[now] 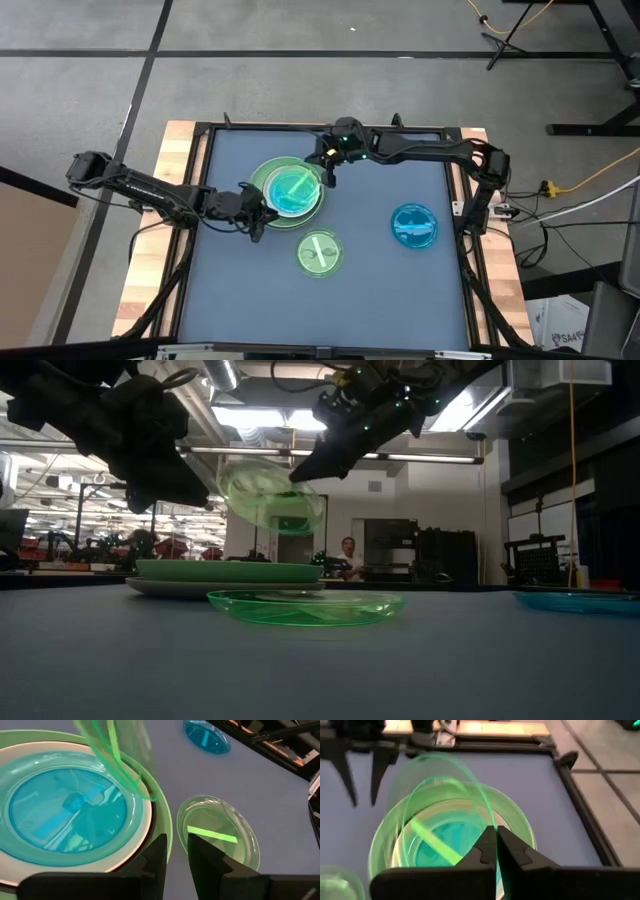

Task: Stack plastic plates
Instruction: Stack the right transparent green plate on top of the blue transparent plate

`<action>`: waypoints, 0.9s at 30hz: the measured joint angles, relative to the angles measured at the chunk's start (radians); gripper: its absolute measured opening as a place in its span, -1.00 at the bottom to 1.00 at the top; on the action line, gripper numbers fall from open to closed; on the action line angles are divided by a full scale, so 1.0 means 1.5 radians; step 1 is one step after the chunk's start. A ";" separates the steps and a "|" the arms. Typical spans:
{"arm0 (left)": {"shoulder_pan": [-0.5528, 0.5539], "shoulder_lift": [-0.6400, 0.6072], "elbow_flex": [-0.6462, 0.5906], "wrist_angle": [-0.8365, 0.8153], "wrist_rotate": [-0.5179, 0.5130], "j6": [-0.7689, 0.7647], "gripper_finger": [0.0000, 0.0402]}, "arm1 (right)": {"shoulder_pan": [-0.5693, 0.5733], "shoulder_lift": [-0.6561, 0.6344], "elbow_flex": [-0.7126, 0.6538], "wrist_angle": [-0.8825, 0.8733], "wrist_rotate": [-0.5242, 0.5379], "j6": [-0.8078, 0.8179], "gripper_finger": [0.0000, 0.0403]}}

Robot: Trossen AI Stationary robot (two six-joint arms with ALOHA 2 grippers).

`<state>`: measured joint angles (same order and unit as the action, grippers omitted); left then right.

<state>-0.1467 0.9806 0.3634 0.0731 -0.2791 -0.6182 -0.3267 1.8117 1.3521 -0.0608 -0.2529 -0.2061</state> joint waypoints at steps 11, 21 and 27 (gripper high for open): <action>0.000 0.000 0.000 0.006 0.001 0.000 -0.65 | 0.000 0.074 0.000 0.076 0.007 0.036 -1.00; 0.000 0.000 0.000 0.007 0.000 0.001 -0.65 | -0.001 0.117 0.000 0.078 0.011 0.037 -1.00; 0.000 0.000 0.000 0.007 0.000 0.000 -0.65 | -0.001 0.123 0.000 0.081 0.012 0.035 -1.00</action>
<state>-0.1467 0.9806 0.3630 0.0834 -0.2790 -0.6176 -0.3275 1.9957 1.3521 0.0608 -0.2356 -0.1532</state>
